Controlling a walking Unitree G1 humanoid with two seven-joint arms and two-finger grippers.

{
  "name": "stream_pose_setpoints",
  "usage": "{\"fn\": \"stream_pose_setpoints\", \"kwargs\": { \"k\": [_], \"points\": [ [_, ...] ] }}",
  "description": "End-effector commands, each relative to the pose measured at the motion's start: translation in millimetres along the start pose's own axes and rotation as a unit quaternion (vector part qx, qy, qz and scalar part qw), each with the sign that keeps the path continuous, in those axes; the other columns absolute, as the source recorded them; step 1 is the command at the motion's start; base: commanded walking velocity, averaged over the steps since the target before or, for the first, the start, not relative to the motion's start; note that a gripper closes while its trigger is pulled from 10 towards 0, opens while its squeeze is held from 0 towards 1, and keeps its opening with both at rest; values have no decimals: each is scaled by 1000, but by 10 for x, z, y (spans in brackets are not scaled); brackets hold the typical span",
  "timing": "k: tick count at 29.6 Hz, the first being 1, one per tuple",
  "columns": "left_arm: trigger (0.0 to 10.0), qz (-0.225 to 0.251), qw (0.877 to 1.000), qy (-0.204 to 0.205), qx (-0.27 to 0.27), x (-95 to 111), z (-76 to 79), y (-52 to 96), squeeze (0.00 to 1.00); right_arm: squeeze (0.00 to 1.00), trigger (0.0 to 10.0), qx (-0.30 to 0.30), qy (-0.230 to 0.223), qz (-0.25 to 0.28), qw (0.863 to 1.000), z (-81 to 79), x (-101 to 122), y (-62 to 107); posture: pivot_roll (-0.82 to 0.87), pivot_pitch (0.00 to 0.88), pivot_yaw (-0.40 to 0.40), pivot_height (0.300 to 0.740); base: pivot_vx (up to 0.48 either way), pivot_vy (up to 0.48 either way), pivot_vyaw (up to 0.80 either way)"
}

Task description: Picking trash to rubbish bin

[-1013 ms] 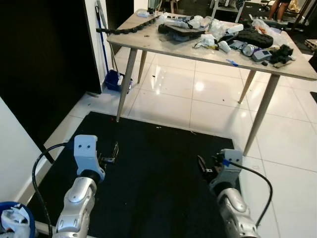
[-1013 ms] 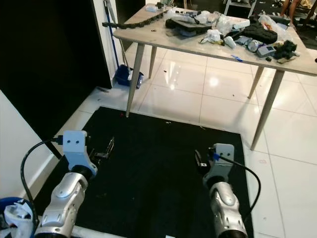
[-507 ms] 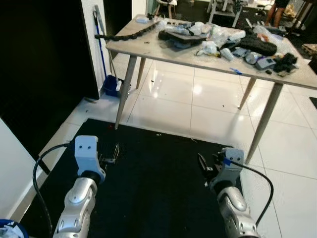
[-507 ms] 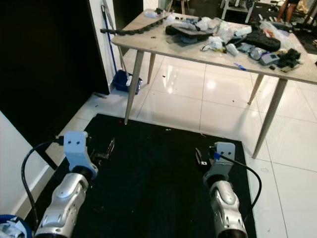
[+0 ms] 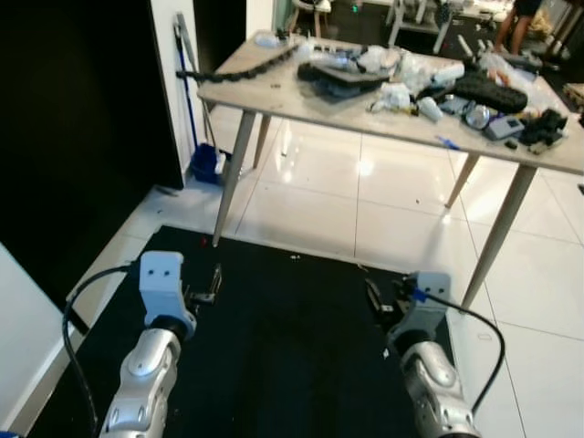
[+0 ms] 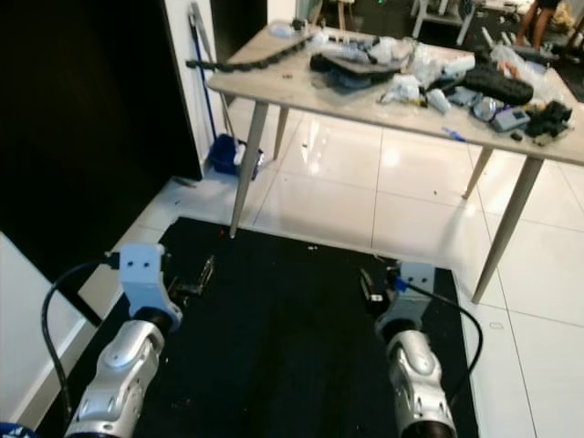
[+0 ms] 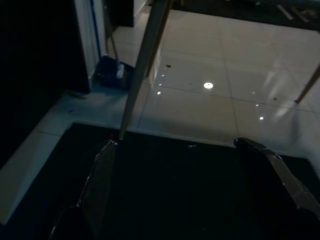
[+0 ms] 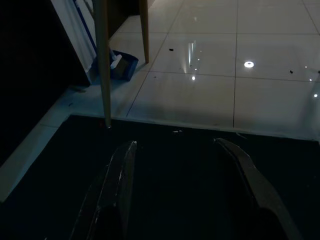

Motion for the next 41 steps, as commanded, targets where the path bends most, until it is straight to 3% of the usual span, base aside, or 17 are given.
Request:
{"fn": "stream_pose_setpoints", "kwargs": {
  "k": [1,10,21,30,41],
  "points": [
    [10000,-3,1000,-5,-4,-10,23,13,0,0,10000,-16,-5,0,1000,86,11,32,13,130,-32,740,326,0,-431],
    [10000,0,1000,-6,-3,13,15,-14,0,0,10000,-15,-4,3,1000,86,42,9,0,131,-30,740,326,0,-638],
    [10000,-3,1000,-5,-1,1,10,-9,0,0,10000,-19,0,9,1000,103,80,-9,-13,128,-24,740,328,0,0],
    [10000,-1,1000,-4,0,7,14,-23,0,0,10000,-17,-3,11,1000,88,100,-27,-12,132,-26,740,328,0,-635],
    [10000,6,1000,-5,3,57,-2,-75,0,0,10000,-13,-1,22,1000,65,155,-64,4,129,-34,740,329,0,0]
  ]
}}
Point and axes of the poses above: a point about 5 cm out from each wrist's last joint towards the gripper, its own y axis pointing back from the gripper into the wrist, its own x axis along the axis of the wrist's last joint, z = x × y, the point moved 1 cm from there along -y, pointing out of the wrist towards the gripper, and after that the axes turned 11 degrees about -y, right-handed, at the moved point
